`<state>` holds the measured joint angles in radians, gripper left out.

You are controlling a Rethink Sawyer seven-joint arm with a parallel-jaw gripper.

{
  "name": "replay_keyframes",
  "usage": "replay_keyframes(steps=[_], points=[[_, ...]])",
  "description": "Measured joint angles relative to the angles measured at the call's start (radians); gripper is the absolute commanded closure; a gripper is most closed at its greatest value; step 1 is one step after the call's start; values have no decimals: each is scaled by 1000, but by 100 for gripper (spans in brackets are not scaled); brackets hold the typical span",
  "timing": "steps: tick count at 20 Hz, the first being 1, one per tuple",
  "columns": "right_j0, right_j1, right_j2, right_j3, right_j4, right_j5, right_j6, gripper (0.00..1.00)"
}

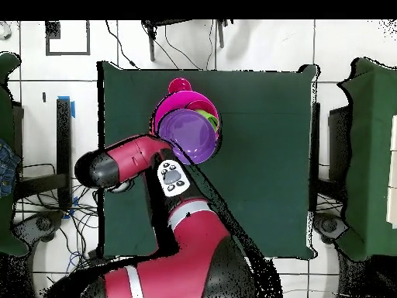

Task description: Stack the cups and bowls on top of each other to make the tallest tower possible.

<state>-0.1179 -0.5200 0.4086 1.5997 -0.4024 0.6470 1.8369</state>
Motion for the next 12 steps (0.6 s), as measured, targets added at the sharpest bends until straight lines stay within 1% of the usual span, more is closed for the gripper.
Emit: replay_keyframes(steps=[4,12], points=[[0,16,9,0,9,0,0,0],[0,19,27,0,32,-2,0,0]])
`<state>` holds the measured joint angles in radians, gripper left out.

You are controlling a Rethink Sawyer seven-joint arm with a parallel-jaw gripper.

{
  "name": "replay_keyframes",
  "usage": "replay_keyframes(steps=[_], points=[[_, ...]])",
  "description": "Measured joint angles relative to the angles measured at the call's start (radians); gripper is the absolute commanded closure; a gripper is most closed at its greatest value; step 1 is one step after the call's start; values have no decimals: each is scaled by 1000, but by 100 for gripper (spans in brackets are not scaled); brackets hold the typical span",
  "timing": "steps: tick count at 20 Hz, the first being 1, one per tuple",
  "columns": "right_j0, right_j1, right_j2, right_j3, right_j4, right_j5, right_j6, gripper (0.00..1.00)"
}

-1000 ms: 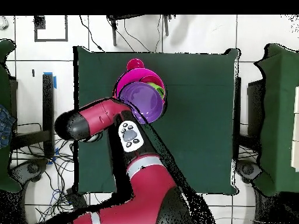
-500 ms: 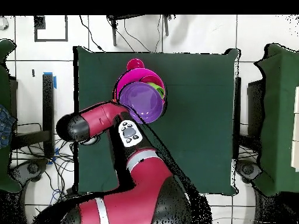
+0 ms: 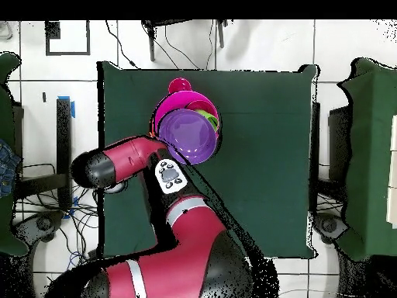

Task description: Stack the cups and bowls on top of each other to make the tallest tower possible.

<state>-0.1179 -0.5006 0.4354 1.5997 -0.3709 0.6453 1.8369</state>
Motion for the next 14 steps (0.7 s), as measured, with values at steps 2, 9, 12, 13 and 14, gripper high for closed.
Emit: replay_keyframes(steps=[2,9,12,13,14], points=[[0,0,0,0,-1,-5,0,0],[12,23,-8,-18,-1,-52,0,0],[24,38,-15,-31,-1,-77,0,0],[30,44,-19,-35,-1,-90,0,0],[33,47,-22,-37,-1,-96,0,0]])
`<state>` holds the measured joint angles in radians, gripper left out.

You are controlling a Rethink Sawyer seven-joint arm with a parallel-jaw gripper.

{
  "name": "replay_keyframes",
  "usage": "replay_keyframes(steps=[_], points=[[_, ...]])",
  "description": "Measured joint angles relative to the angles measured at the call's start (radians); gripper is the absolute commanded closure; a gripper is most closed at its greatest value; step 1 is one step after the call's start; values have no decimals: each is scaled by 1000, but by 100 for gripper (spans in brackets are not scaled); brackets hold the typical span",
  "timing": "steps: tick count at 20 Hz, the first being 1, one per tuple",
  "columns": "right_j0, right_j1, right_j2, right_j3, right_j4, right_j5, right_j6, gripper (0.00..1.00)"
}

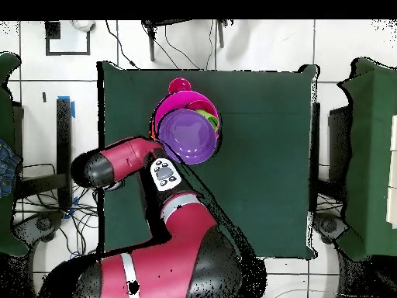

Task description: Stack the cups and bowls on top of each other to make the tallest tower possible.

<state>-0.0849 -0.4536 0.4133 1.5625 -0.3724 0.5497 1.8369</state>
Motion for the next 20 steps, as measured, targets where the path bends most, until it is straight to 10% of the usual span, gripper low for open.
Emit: replay_keyframes(steps=[20], points=[[52,63,-99,-58,-2,-76,0,0]])
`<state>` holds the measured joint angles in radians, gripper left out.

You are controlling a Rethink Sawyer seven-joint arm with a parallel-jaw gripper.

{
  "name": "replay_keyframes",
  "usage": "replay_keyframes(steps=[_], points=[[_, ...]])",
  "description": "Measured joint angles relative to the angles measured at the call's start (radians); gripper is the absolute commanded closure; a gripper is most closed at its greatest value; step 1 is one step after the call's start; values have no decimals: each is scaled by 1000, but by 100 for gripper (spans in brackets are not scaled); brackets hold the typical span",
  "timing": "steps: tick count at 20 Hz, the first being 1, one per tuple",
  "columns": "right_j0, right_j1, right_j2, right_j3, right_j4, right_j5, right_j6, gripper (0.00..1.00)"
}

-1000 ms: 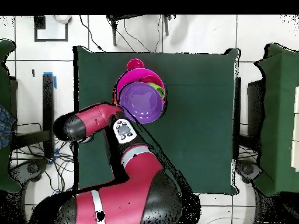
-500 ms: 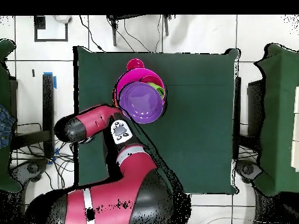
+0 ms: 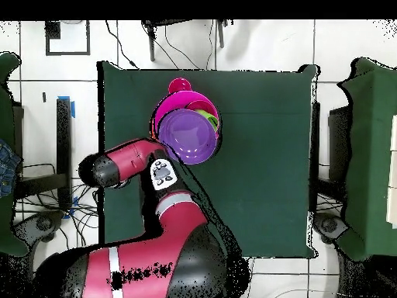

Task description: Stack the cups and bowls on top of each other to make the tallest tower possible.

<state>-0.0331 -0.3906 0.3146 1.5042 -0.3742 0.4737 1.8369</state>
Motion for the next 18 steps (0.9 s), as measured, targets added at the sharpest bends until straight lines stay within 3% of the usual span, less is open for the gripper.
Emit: replay_keyframes(steps=[3,4,18], points=[[0,4,-10,-12,4,-3,0,0],[0,5,-12,-16,5,-3,0,100],[-10,-30,8,-19,24,-12,0,100]])
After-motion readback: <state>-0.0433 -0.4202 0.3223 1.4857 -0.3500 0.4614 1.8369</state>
